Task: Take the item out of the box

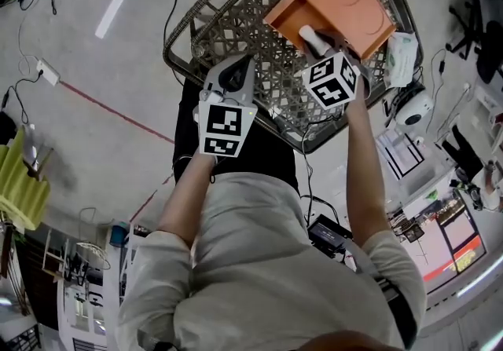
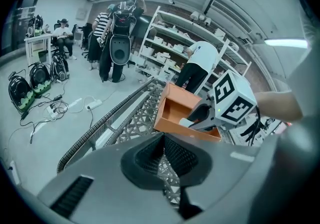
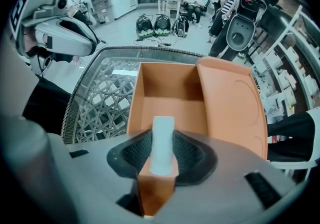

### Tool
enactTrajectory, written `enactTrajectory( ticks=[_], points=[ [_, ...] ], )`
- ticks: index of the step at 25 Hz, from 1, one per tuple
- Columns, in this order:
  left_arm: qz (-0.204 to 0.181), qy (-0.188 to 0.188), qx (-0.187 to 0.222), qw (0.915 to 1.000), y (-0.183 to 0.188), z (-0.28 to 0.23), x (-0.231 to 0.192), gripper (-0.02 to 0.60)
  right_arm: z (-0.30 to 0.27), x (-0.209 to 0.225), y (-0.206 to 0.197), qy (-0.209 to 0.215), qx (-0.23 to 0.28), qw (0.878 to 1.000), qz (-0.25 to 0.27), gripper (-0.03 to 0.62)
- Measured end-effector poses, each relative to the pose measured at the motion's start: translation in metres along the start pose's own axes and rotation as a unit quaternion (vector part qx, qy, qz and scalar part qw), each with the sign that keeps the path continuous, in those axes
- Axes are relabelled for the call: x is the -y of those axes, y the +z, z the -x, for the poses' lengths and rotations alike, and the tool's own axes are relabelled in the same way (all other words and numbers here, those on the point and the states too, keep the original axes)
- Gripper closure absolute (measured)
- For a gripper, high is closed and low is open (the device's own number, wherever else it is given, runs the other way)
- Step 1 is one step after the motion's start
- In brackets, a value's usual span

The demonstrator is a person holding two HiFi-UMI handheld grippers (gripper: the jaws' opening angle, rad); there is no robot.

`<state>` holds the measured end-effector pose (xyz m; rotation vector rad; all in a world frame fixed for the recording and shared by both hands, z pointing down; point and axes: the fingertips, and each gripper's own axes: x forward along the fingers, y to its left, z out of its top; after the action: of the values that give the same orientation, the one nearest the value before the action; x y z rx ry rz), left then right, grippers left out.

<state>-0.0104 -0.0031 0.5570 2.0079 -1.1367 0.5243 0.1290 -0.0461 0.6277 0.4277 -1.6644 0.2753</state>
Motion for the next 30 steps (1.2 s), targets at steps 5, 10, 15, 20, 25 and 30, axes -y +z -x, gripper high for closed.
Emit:
enactTrajectory(
  ticks=[5, 10, 15, 20, 25, 30],
  points=[
    [-0.012, -0.003, -0.001, 0.9999, 0.006, 0.003, 0.002, 0.571, 0.009, -0.002, 0.003, -0.003, 0.012, 1.0, -0.013, 0.468],
    [-0.033, -0.013, -0.002, 0.9994, 0.022, 0.006, 0.008, 0.571, 0.023, 0.003, 0.008, -0.013, 0.028, 0.999, -0.032, 0.469],
    [-0.06, -0.02, -0.001, 0.998, 0.046, 0.011, 0.01, 0.571, 0.043, 0.007, 0.017, -0.022, 0.054, 0.996, -0.066, 0.468],
    [-0.082, -0.032, -0.006, 0.9961, 0.061, 0.01, 0.019, 0.571, 0.061, 0.013, 0.018, -0.031, 0.081, 0.99, -0.108, 0.468],
    [-0.096, -0.056, -0.024, 0.9935, 0.068, 0.002, 0.033, 0.571, 0.082, 0.016, 0.02, -0.037, 0.124, 0.978, -0.164, 0.469],
    [-0.13, -0.075, -0.037, 0.9879, 0.08, -0.011, 0.041, 0.571, 0.1, 0.022, 0.028, -0.037, 0.205, 0.941, -0.267, 0.468]
  ],
)
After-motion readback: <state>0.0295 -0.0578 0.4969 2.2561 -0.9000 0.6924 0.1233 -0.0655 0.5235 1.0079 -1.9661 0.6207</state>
